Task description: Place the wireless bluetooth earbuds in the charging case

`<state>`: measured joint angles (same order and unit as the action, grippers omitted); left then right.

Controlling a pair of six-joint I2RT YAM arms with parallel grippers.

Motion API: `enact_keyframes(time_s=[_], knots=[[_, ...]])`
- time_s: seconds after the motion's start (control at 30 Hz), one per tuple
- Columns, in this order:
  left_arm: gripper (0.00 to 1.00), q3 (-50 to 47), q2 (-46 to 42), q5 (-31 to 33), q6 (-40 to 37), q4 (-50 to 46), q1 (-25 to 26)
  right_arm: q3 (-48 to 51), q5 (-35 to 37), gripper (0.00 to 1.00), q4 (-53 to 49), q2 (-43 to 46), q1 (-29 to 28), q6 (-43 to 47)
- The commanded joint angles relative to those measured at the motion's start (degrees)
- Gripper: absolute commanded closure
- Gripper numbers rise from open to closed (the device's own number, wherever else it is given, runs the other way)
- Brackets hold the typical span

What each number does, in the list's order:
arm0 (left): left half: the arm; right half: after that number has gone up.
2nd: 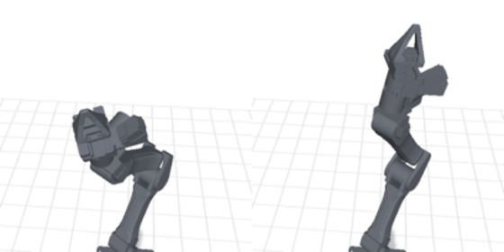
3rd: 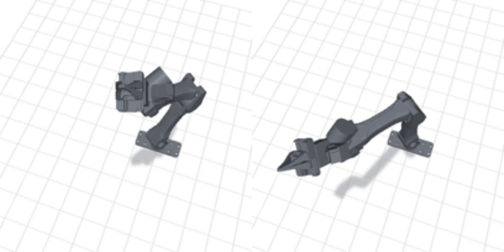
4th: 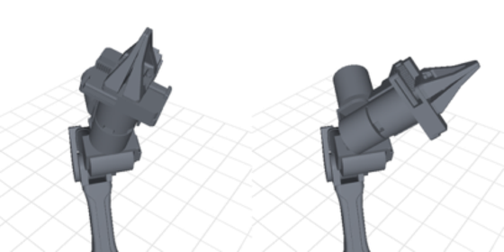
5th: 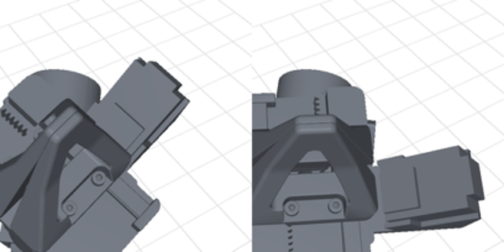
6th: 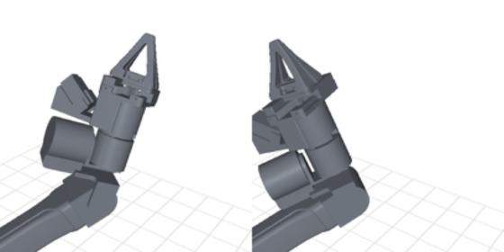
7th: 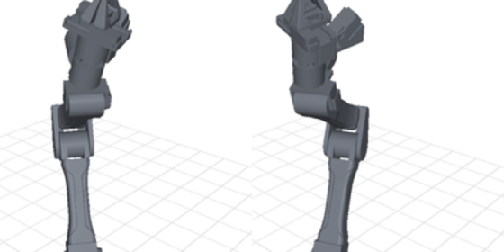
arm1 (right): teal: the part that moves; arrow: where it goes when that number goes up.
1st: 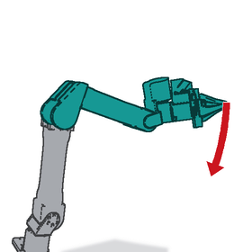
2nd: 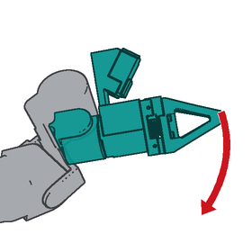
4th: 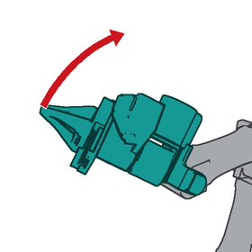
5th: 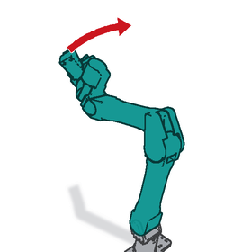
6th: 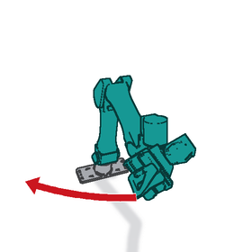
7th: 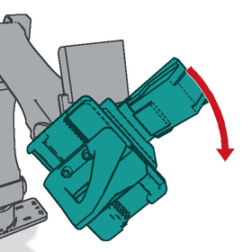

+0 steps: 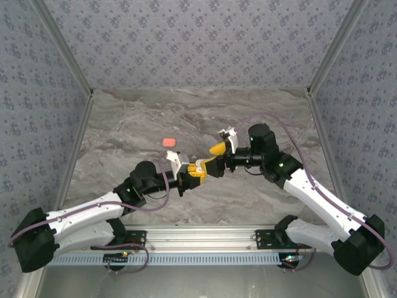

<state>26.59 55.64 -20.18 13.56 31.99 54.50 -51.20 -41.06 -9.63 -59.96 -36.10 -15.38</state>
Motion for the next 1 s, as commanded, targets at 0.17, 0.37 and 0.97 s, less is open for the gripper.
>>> enact_keyframes(time_s=[0.17,0.37,0.97], knots=[[1.00,2.1,-0.1,1.0,-0.3,1.9,0.3,0.4,-6.5,0.03,-0.1,2.1,-2.6,-1.8],[1.00,2.0,-0.1,3.2,-0.2,1.1,0.3,0.3,-6.0,0.06,-2.5,4.7,-4.7,-0.6],[1.00,2.2,0.2,6.0,0.4,-1.5,0.3,-2.6,20.5,0.00,-16.1,11.7,-5.7,2.7]])
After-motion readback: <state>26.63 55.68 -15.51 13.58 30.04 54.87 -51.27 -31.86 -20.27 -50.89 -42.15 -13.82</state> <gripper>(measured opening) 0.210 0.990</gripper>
